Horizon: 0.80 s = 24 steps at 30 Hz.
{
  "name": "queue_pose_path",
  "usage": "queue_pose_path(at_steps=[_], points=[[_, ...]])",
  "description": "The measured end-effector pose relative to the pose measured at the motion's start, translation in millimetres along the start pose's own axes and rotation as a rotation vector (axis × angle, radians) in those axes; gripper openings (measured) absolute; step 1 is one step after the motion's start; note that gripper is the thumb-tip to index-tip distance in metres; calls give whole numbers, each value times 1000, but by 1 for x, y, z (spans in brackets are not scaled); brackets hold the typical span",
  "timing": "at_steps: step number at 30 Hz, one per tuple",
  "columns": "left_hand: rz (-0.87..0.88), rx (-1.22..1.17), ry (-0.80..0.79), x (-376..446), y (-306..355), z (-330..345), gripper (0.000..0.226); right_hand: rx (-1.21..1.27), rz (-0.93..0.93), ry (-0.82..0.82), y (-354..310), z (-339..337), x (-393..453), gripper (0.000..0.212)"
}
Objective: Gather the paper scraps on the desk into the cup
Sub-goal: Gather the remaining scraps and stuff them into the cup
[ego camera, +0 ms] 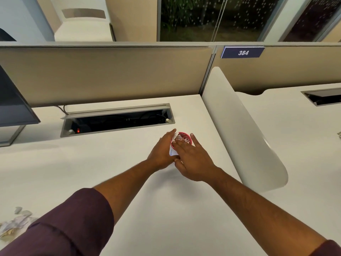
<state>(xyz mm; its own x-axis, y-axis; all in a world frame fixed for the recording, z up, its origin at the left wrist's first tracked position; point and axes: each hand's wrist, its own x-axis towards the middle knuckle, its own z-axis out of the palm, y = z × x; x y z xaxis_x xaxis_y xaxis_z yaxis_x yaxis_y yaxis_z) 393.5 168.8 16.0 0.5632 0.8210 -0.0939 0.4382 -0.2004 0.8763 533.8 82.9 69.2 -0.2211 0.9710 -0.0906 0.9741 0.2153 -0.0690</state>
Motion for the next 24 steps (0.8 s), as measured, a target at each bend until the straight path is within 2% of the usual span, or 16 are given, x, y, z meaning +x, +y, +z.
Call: queue_pose_path(at_steps=[4, 6, 10, 20, 24], points=[[33, 16, 36, 5, -5, 1, 79, 52, -31, -64, 5, -4, 11, 72], [53, 35, 50, 6, -6, 0, 74, 95, -15, -127, 11, -7, 17, 70], [80, 88, 50, 5, -8, -1, 73, 113, 3, -198, 13, -14, 33, 47], [89, 84, 47, 5, -12, 0, 76, 123, 75, -474, 6, -30, 57, 25], [105, 87, 49, 5, -11, 1, 76, 231, 75, -369, 11, -37, 47, 14]])
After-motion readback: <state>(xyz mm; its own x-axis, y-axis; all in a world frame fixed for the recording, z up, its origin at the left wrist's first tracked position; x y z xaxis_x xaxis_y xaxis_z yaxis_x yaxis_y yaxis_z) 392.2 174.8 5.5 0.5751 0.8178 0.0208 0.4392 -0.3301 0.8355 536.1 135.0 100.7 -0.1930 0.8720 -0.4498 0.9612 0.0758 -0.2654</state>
